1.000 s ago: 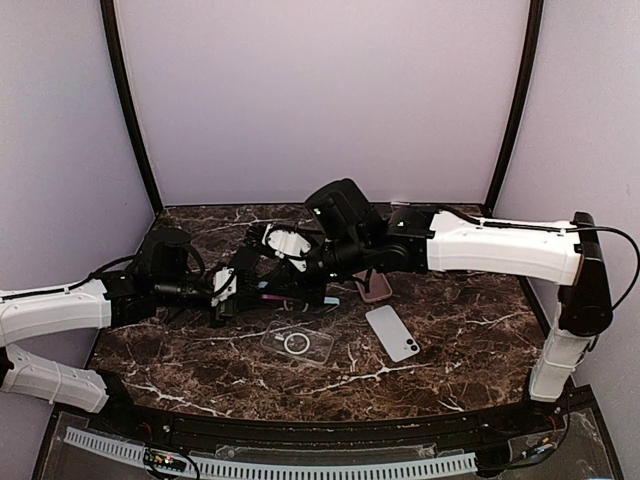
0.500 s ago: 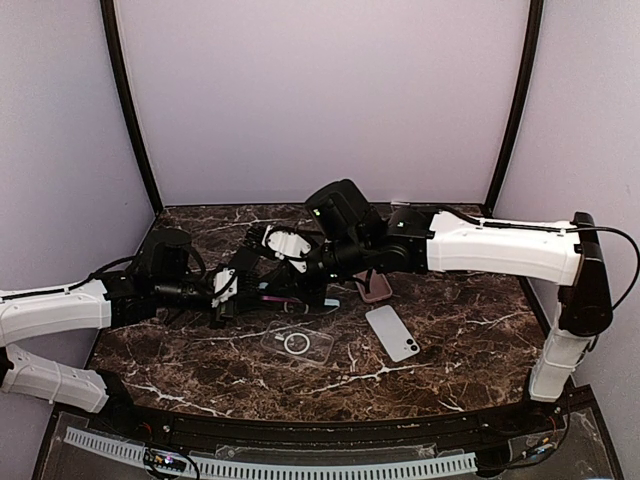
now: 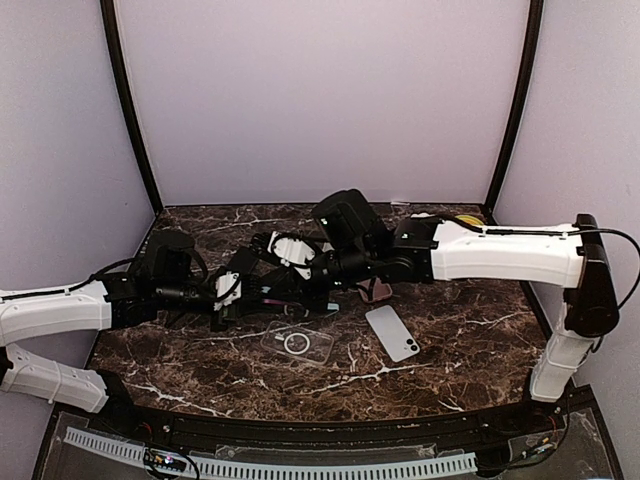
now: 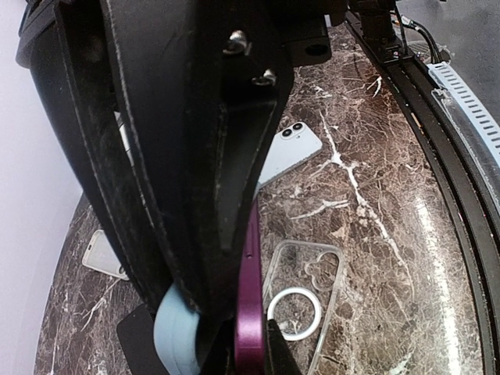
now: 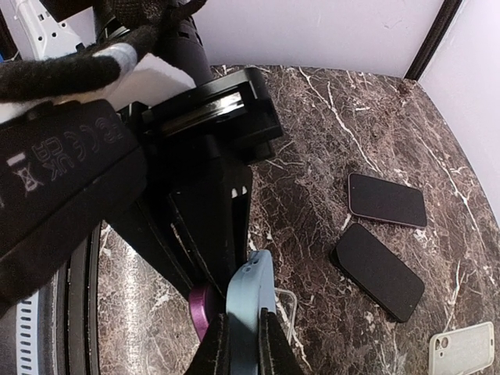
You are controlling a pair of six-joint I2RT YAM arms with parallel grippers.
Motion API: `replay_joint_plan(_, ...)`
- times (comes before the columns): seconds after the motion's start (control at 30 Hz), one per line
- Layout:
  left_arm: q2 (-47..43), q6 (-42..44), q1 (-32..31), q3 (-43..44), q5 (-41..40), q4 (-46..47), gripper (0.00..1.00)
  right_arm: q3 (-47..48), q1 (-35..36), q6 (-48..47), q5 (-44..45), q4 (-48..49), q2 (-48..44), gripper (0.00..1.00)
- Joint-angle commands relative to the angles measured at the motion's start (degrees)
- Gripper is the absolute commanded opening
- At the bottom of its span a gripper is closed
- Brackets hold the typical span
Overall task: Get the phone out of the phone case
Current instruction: Remove the phone case from the phone.
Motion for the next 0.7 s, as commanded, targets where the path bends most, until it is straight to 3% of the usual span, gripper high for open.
replay_joint_plan(0.0, -2.73, -1.41, 1.30, 2.88, -5.00, 7.64, 0.00, -2.83, 1.06, 2.12, -2.08, -6.87, -1.97, 0.00)
replay_joint_plan(0.67, -4.12, -0.88, 1.67, 2.78, -6.89, 7.81, 0.00, -9.04, 1.02, 2.14, 0.47, -10.07, -4.90, 0.00)
